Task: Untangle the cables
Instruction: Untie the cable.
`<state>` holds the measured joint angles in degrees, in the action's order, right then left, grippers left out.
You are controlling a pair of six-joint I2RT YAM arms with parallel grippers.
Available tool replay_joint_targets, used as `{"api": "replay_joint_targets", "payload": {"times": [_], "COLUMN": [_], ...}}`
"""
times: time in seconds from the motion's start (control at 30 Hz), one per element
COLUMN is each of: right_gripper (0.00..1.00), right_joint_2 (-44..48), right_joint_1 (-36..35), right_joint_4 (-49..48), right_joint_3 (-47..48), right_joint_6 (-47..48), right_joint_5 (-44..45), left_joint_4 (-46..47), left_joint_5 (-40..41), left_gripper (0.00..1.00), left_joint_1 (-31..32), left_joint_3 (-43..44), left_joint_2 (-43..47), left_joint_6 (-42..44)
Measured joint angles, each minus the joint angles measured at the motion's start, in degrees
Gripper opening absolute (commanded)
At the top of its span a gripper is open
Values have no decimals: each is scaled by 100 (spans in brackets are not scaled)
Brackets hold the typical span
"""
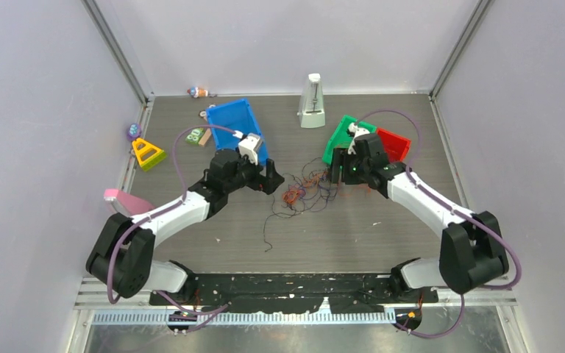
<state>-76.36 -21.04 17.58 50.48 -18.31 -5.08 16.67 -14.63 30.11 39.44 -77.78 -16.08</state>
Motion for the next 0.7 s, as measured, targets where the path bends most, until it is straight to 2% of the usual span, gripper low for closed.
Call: {"api": "replay_joint_targets", "payload": {"times": [0.07, 0.1, 0.3, 0.47, 0.53, 0.7], "right_gripper": [65, 65, 61, 44, 38, 37], "right_joint_2": [-254, -358, -857, -857, -857, -754], "right_joint_1": [-17, -31, -199, -459, -651, -1534], "right_joint_4": [-179, -234, -415, -553, -584, -848], "right_joint_3": [-2, -2, -66, -332, -422, -719], "right_joint_6": [-9, -11, -96, -240, -341, -787], "right_joint_5": [9, 20, 223, 339, 372, 341], "left_joint_4": [-74, -101, -280, -199, -118, 168], "left_joint_5": [-48, -59, 323, 872, 1027, 1049], "left_gripper": [93, 98, 100, 100, 99, 100], "left_joint_1": [7, 15, 9, -98, -146, -260], "left_joint_3": [92, 120, 122, -284, -396, -601], "left_joint_2": [-68, -90, -31, 505, 643, 717], "left_joint_6": [0, 2, -26, -188, -286, -439]}}
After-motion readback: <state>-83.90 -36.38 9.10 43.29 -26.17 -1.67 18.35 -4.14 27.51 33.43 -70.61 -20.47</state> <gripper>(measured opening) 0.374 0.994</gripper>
